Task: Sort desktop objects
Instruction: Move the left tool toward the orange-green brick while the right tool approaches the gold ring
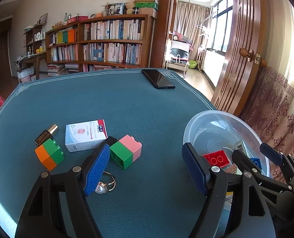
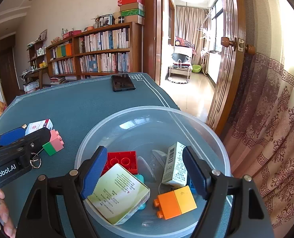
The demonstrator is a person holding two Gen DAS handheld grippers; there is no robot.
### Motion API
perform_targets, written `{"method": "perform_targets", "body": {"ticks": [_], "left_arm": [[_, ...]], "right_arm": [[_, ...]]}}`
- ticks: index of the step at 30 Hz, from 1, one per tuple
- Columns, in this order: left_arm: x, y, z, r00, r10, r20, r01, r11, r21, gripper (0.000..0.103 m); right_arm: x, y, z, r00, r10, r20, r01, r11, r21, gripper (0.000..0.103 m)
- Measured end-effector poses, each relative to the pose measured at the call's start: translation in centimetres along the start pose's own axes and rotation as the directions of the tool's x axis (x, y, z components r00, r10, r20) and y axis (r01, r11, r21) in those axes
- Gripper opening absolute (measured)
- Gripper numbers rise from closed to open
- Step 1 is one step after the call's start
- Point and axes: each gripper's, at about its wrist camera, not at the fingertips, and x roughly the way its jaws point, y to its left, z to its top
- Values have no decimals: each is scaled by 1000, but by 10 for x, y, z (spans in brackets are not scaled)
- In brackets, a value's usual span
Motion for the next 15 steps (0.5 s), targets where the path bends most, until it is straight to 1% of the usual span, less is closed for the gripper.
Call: {"method": "perform_targets", "body": {"ticks": [15], "left_arm": [[-2, 22, -6, 999, 34, -14, -35, 999, -31, 78]], "right_arm": [[0, 14, -2, 1000, 20, -10, -20, 1000, -18, 82]]}}
